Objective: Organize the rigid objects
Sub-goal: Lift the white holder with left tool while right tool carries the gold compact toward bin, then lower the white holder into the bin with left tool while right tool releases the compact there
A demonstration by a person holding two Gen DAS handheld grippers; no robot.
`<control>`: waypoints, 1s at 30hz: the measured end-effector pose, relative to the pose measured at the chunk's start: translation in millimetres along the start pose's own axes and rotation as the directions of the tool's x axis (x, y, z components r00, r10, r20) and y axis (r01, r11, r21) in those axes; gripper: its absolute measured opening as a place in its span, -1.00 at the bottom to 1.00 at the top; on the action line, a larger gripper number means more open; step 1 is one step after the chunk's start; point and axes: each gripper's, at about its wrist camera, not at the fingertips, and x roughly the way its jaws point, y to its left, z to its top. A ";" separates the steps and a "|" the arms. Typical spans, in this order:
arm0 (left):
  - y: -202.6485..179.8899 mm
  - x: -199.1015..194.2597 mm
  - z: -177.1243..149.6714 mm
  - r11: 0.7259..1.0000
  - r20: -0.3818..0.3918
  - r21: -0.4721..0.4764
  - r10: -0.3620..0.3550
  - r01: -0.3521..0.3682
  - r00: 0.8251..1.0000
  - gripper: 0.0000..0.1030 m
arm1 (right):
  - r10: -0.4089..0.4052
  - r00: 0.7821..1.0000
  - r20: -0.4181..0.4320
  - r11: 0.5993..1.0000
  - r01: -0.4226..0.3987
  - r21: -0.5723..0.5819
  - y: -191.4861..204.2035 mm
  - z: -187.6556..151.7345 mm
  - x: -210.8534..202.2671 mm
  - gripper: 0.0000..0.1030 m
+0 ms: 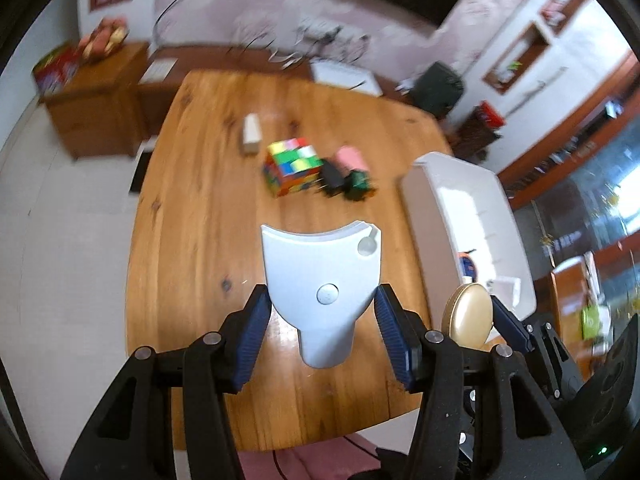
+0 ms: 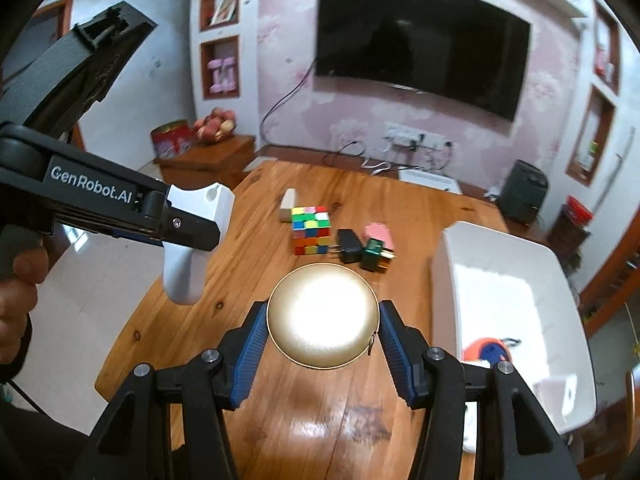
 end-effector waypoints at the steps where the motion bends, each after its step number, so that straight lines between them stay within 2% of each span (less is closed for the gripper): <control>1: -3.2 -2.9 -2.3 1.000 0.018 0.015 -0.018 0.018 1.000 0.12 | -0.016 1.000 0.009 1.000 0.016 0.012 -0.4 -2.6 -5.7 0.08; 3: -10.6 -10.7 -8.4 0.997 0.059 0.047 -0.058 0.055 0.997 0.12 | -0.039 0.999 0.029 0.999 0.038 0.033 -2.5 -7.4 -16.2 0.08; 5: -20.3 -13.6 -10.9 0.993 0.064 0.088 -0.079 0.073 0.995 0.12 | -0.061 0.997 0.045 0.997 0.059 0.048 -4.5 -10.8 -24.8 0.08; 12: -52.4 -16.5 -7.9 0.977 0.091 0.200 -0.100 0.080 0.991 0.12 | -0.118 0.988 0.099 0.989 0.108 0.100 -24.7 -17.8 -50.0 0.08; 17: -74.9 -8.1 -6.0 0.972 0.101 0.220 -0.108 0.084 0.989 0.12 | -0.121 0.985 0.121 0.988 0.108 0.113 -44.0 -22.5 -59.4 0.08; 30: -150.2 6.4 -7.8 0.976 0.164 0.212 -0.088 0.052 0.982 0.12 | -0.059 0.988 0.141 0.994 0.045 0.100 -135.6 -19.5 -64.1 0.08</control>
